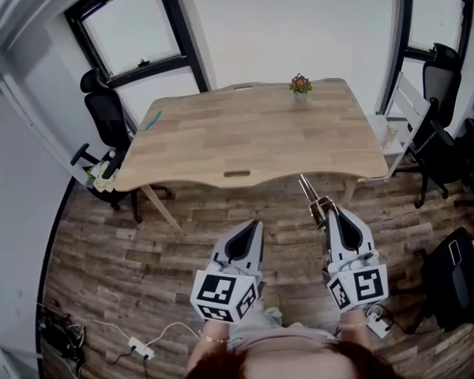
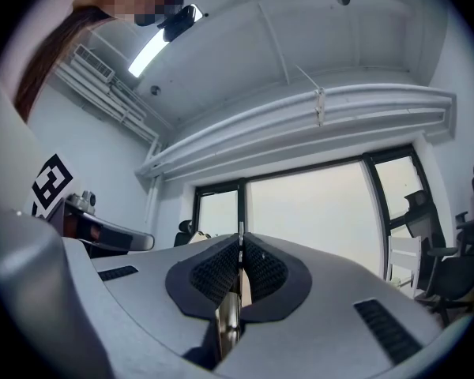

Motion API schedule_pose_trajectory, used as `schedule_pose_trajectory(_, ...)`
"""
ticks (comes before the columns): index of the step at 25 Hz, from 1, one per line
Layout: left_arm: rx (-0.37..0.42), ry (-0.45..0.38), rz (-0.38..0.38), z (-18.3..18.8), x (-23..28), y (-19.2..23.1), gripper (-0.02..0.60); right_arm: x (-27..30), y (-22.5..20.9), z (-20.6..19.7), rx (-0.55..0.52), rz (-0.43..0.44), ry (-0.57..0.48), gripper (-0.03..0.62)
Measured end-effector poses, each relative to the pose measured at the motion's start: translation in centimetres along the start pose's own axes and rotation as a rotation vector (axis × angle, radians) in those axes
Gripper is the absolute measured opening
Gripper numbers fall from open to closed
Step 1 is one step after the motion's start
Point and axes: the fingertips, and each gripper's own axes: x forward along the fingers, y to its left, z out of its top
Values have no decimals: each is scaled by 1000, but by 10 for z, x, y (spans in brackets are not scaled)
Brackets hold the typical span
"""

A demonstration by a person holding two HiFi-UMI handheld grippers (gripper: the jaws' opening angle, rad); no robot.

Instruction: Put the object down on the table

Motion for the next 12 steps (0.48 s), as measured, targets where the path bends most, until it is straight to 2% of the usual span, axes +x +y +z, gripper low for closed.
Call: schedule_pose_trajectory(12, 5, -12, -33, 13, 24, 52, 2, 60, 6, -4, 18, -51, -13, 5)
